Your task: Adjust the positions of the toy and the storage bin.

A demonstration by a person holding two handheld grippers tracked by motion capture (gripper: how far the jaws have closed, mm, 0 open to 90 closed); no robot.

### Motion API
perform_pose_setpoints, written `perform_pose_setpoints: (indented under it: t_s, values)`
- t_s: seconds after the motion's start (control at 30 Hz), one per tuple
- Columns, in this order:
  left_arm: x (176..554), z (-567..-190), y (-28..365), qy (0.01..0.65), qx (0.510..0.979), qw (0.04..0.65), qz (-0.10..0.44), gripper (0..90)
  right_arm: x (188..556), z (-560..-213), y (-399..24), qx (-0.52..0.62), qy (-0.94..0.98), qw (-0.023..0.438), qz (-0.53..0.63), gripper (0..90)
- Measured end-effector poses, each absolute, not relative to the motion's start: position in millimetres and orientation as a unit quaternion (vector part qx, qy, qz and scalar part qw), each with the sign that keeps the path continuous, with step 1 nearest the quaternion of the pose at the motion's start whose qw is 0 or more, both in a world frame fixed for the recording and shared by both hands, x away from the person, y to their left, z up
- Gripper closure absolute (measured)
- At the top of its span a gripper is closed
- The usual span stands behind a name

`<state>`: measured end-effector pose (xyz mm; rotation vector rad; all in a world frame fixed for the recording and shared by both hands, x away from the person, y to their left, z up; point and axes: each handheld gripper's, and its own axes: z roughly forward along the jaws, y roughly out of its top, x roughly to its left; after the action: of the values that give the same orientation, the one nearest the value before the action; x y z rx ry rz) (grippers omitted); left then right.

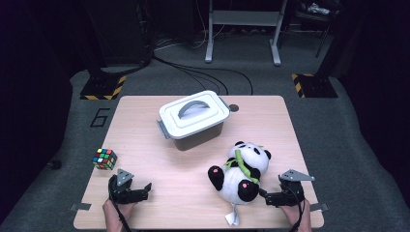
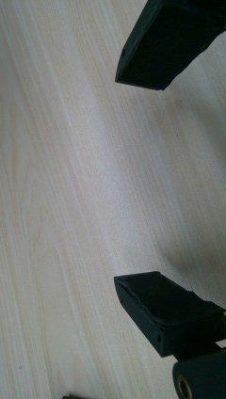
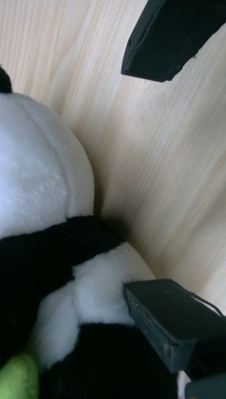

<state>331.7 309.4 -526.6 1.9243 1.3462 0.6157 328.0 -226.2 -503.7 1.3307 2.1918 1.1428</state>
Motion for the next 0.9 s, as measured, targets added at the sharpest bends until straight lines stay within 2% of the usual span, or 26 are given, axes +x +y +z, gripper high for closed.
perform_pose_setpoints:
  t_s: [0.9]
  values:
    - [332.2,-519.8,271.4,0.474,0.77,0.383,0.19,2.3,329.9,-509.3,-164.1,0.488,0.752,0.175,0.407,0.0]
